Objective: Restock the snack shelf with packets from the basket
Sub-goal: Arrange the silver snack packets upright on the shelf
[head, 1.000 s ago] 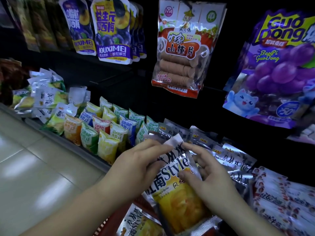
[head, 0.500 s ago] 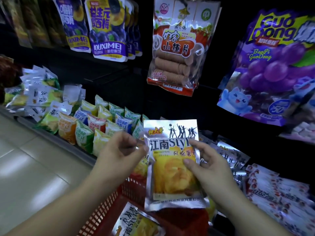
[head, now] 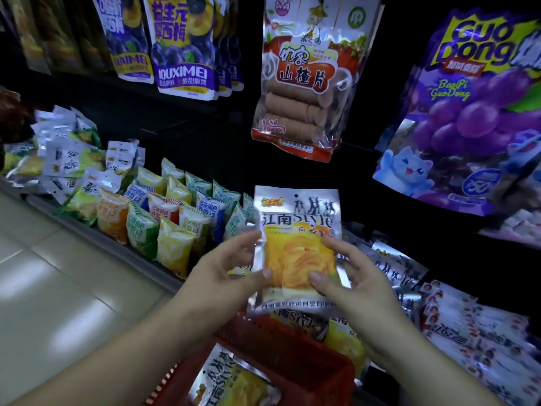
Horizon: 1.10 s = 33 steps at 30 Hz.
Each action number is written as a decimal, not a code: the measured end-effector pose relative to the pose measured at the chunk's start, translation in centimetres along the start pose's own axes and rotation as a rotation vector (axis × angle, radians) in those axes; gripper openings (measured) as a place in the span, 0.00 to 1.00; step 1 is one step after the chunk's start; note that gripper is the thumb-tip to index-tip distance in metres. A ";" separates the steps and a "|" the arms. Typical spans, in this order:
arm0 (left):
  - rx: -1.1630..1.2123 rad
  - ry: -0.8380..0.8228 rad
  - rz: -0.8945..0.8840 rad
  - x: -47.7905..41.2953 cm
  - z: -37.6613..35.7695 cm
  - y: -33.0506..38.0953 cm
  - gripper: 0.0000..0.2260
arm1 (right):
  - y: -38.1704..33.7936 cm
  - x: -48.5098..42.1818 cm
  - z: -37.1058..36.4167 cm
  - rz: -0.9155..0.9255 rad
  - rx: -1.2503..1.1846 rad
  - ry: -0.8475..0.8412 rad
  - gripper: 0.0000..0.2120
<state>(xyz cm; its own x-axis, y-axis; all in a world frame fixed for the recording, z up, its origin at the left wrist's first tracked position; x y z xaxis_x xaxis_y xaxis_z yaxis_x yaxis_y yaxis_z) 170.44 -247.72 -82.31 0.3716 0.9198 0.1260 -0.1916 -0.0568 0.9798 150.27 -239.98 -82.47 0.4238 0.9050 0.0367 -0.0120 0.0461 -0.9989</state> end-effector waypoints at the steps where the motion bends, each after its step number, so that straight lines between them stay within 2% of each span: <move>1: 0.011 -0.036 0.031 0.3 -0.7 -0.3 0.23 | 0.0 -0.1 0.4 -0.004 -0.005 0.022 0.27; 3: 0.055 -0.068 0.045 0.9 -1.7 -0.2 0.21 | 0.0 -0.2 0.9 0.003 0.001 0.028 0.29; 7: 0.091 0.038 0.033 0.6 -0.3 -0.2 0.20 | -0.7 -0.1 0.8 0.043 0.072 -0.068 0.31; 14: 0.411 -0.007 0.109 0.4 -0.6 -0.5 0.15 | 0.5 0.6 0.5 -0.108 0.118 -0.250 0.36; 17: 0.440 -0.011 0.123 0.3 -0.5 -0.9 0.13 | 0.7 0.6 0.8 -0.105 0.071 -0.299 0.38; 21: 0.275 -0.053 0.073 0.5 -0.5 -1.0 0.16 | -0.2 0.9 0.8 -0.066 0.087 -0.278 0.42; 24: -0.292 0.074 -0.232 0.8 0.8 1.2 0.19 | -0.7 1.2 0.7 -0.057 0.114 -0.209 0.42; 26: -0.465 0.117 -0.430 1.7 0.1 3.3 0.18 | -0.8 1.4 0.1 -0.056 0.132 -0.194 0.42; 29: -0.378 0.025 -0.416 2.8 -2.2 3.6 0.23 | -1.0 2.1 -1.8 -0.015 0.142 -0.237 0.42; 33: -0.204 0.028 -0.339 3.5 -3.4 3.9 0.29 | -1.5 3.3 -4.1 0.032 -0.007 -0.368 0.36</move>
<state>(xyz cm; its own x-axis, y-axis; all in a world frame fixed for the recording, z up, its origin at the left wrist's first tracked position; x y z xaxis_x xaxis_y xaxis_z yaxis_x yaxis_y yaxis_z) 167.88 -243.43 -78.63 0.4201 0.8837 -0.2063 -0.2402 0.3275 0.9138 155.41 -238.79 -80.95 0.0690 0.9975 0.0123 -0.0138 0.0133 -0.9998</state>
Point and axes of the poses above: each hand's wrist, its own x-axis away from the middle knuckle, its own z-axis out of the back of the hand, y = z × x, the point moved 10 cm from there along -x, towards the middle knuckle, and after that the axes turned 5 degrees about y, right-handed, at the moved point
